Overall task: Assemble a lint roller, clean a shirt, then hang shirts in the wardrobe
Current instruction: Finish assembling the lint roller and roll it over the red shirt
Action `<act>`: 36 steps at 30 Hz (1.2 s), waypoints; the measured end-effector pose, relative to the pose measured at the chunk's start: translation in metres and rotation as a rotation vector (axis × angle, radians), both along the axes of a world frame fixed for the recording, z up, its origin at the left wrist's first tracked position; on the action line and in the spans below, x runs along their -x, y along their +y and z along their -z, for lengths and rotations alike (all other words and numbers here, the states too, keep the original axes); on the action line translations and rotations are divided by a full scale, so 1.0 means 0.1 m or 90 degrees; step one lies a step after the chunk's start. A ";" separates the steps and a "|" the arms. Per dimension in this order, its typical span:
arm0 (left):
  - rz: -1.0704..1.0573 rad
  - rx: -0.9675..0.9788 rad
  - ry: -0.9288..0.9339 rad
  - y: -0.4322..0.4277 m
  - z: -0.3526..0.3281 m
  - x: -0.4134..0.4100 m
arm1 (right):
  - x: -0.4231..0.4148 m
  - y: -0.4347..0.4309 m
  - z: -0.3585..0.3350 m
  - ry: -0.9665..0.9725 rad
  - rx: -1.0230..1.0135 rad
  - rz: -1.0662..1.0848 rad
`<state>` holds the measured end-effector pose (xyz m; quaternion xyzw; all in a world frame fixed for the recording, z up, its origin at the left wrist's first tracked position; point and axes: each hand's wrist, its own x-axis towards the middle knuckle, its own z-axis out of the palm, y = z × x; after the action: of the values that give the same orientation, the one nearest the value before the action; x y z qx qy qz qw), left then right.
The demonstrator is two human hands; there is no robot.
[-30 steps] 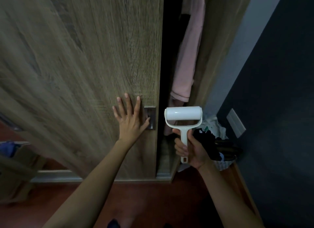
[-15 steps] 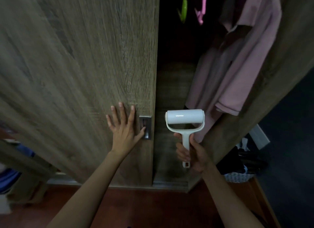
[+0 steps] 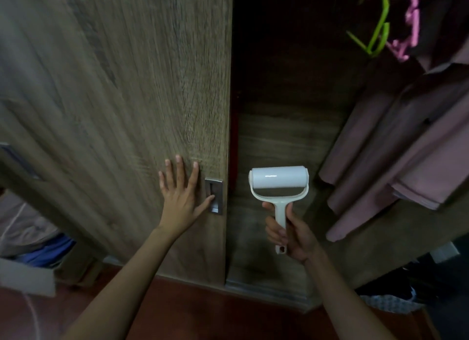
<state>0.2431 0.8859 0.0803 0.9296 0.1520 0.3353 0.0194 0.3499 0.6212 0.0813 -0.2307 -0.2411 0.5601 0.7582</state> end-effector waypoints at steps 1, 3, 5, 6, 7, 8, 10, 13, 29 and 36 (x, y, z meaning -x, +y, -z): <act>-0.003 0.005 0.002 0.06 -0.01 0.04 | 0.00 0.06 -0.01 -0.004 -0.001 -0.014; -0.013 0.022 0.005 0.14 -0.04 0.12 | -0.01 0.18 -0.03 -0.011 -0.005 -0.035; -0.028 0.043 0.004 0.19 -0.05 0.18 | -0.01 0.29 -0.04 -0.015 -0.002 -0.048; -0.034 0.052 0.004 0.22 -0.06 0.21 | -0.01 0.32 -0.04 -0.013 -0.002 -0.057; -0.037 0.058 0.004 0.25 -0.06 0.23 | -0.01 0.36 -0.04 -0.012 -0.005 -0.066; -0.037 0.062 0.003 0.29 -0.06 0.25 | -0.01 0.38 -0.05 -0.012 -0.007 -0.073; -0.039 0.071 -0.003 0.36 -0.07 0.29 | 0.01 0.44 -0.05 -0.007 -0.010 -0.081; -0.052 0.093 -0.014 0.45 -0.06 0.34 | 0.02 0.49 -0.04 0.012 -0.030 -0.093; -0.060 0.095 0.012 0.80 -0.10 0.49 | 0.05 0.50 -0.07 0.054 -0.043 -0.113; -0.068 0.085 0.022 0.80 -0.10 0.50 | 0.03 0.48 -0.17 0.059 -0.035 -0.106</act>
<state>0.1934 0.9658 0.0898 0.9223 0.2241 0.3088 0.0609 0.3468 0.6690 0.0980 -0.1633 -0.2395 0.6244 0.7254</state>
